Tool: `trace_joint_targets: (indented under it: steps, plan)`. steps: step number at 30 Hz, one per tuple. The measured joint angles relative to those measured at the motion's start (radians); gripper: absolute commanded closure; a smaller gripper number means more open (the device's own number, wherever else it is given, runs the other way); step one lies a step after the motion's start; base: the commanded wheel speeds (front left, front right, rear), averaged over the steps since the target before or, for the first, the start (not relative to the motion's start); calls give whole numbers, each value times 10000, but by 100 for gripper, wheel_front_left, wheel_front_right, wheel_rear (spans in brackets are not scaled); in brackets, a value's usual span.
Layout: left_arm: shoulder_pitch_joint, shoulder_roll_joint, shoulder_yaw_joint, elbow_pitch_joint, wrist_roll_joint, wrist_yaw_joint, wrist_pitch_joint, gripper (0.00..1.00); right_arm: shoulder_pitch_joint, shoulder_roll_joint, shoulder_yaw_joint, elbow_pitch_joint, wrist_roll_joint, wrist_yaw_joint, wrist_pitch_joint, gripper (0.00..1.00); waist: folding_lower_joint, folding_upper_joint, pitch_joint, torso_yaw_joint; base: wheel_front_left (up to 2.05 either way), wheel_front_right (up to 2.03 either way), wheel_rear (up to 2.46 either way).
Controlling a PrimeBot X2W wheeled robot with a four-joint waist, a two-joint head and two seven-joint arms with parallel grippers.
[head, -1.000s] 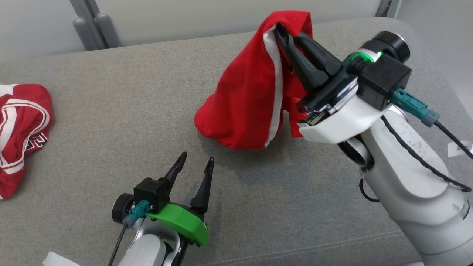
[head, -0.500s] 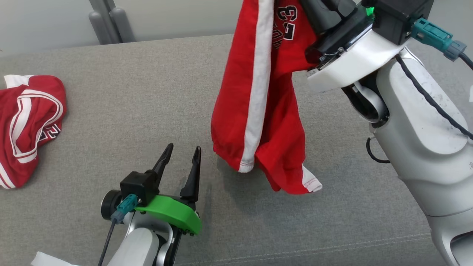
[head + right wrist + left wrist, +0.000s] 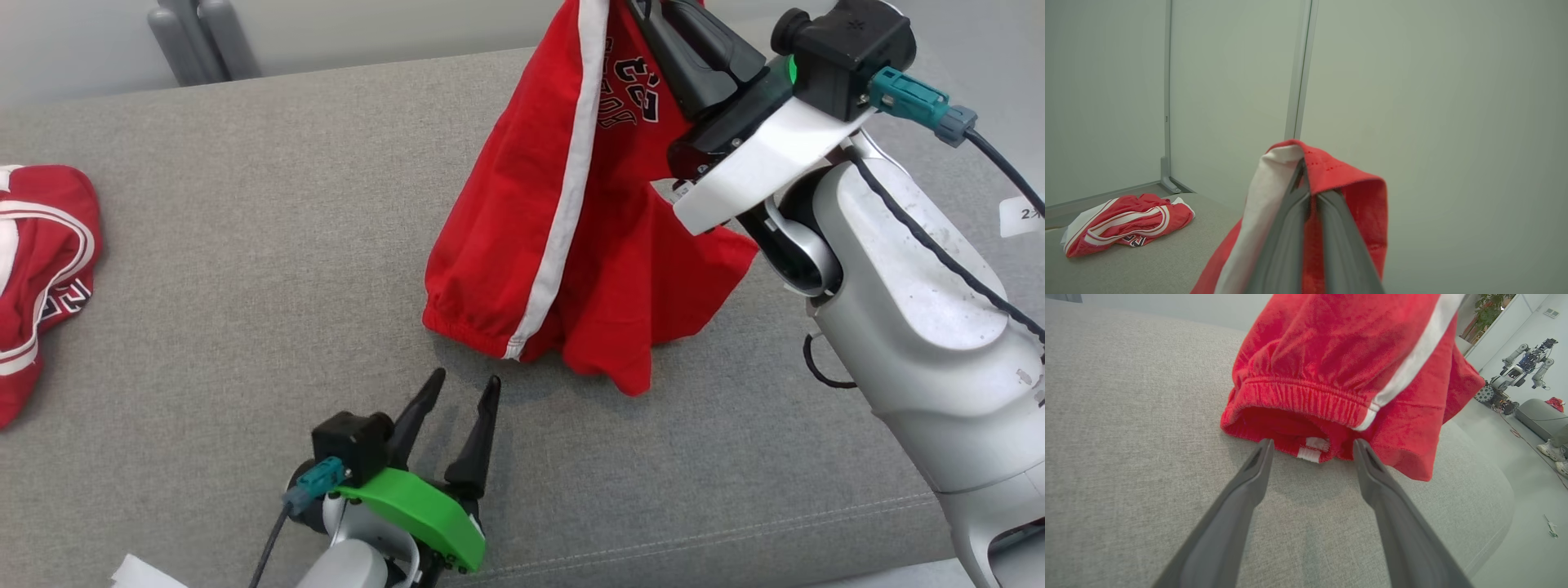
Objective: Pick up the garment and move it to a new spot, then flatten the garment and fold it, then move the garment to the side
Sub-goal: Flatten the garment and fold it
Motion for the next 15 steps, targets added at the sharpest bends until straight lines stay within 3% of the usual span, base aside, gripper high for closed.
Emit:
trace_joint_targets:
  steps: [15]
  plan:
    - [-141,13,-1055,347,-487,-138,257,0,-162,-71,109,393,188,0,-276,100,0,0,103,-136,0,0,0]
